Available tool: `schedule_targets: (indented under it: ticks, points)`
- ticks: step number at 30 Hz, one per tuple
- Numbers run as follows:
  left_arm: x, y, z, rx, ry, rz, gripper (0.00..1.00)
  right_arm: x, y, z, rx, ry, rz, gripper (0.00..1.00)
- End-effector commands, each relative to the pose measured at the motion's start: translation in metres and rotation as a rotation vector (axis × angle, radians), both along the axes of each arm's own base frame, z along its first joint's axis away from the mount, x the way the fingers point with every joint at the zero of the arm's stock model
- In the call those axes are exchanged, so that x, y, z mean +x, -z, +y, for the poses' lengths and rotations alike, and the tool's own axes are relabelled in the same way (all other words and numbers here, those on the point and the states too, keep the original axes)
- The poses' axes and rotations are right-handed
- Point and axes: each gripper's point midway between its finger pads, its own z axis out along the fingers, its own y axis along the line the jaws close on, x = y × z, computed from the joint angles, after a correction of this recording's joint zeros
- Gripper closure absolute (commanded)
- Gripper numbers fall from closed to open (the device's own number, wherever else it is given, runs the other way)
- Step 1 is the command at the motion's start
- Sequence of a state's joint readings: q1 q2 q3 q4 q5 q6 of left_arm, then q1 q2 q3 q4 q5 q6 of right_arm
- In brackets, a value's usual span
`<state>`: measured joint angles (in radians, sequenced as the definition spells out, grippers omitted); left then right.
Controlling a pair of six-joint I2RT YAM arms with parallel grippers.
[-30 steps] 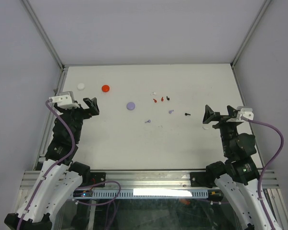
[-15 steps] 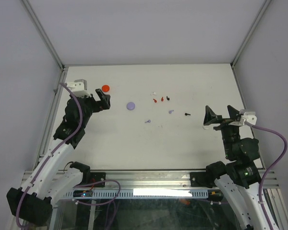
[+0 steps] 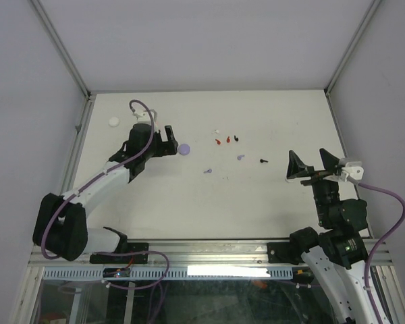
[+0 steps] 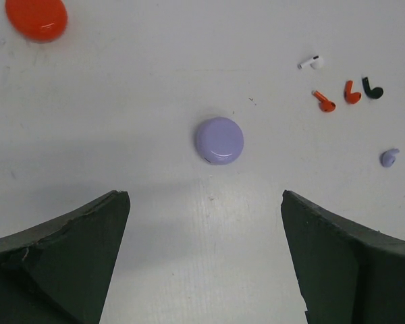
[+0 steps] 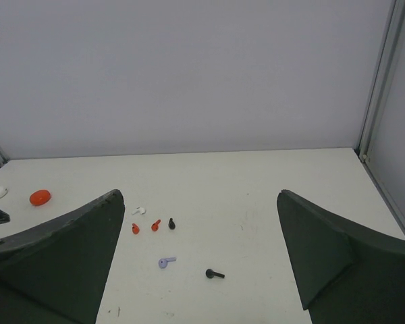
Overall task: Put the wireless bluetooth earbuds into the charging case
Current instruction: Pick up the charging case at the center of the board.
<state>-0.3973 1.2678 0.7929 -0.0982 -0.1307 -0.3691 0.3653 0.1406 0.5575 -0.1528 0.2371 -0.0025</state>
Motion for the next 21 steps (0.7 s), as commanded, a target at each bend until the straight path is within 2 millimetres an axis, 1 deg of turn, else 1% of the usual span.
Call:
schedule_targets:
  ticks: [1, 2, 4, 7, 10, 14, 19, 21]
  points:
    - [0.032, -0.016, -0.034, 0.070, 0.137, -0.096, 0.01, -0.004, -0.014, 0.002, 0.012, -0.019, -0.057, 0.01]
    - [0.036, -0.005, -0.039, 0.099, 0.159, -0.077, 0.01, -0.003, -0.014, 0.003, 0.011, -0.020, -0.056, 0.01]
    - [0.044, 0.010, -0.047, 0.137, 0.208, -0.054, 0.01, -0.003, -0.014, 0.003, 0.011, -0.022, -0.055, 0.01]
    - [0.054, 0.028, -0.060, 0.187, 0.297, -0.035, 0.01, -0.003, -0.014, 0.003, 0.009, -0.024, -0.053, 0.01]
    - [0.063, 0.042, -0.065, 0.253, 0.359, -0.017, 0.02, -0.002, -0.013, 0.003, 0.009, -0.018, -0.049, 0.01]
    - [0.066, 0.063, -0.075, 0.301, 0.466, 0.009, 0.04, -0.003, -0.013, 0.001, 0.010, -0.013, -0.050, 0.01]
    - [0.069, 0.084, -0.081, 0.339, 0.543, 0.052, 0.10, -0.003, -0.013, 0.000, 0.011, -0.006, -0.050, 0.01]
    - [0.071, 0.089, -0.082, 0.360, 0.568, 0.061, 0.13, -0.003, -0.013, 0.000, 0.010, -0.007, -0.049, 0.01]
